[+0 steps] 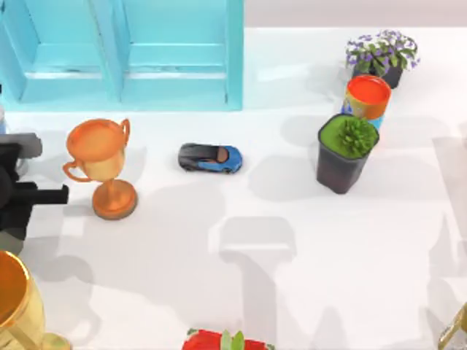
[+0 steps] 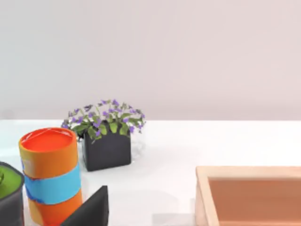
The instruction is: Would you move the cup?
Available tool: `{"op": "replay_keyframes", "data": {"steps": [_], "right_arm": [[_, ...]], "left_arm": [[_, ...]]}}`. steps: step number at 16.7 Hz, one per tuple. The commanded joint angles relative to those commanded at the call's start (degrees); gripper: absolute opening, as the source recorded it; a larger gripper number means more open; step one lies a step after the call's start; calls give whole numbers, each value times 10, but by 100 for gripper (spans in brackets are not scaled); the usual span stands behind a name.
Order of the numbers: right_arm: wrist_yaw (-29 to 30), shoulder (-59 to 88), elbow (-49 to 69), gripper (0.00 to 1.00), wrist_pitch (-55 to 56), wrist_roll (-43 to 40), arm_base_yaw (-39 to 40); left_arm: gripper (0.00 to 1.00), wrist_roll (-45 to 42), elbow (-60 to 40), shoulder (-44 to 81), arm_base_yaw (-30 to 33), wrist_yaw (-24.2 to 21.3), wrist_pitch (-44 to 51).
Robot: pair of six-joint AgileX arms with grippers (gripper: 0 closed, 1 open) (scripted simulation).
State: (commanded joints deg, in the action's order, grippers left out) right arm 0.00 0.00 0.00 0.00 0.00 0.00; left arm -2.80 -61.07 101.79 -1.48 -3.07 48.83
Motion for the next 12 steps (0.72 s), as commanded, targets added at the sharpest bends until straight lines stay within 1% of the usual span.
{"op": "replay_keyframes", "data": {"steps": [3,12], "right_arm": [[0,0,0,100,0,0,0],[0,0,0,100,0,0,0]], "left_arm": [[0,0,0,0,0,0,0],[68,0,0,0,0,0,0]]}}
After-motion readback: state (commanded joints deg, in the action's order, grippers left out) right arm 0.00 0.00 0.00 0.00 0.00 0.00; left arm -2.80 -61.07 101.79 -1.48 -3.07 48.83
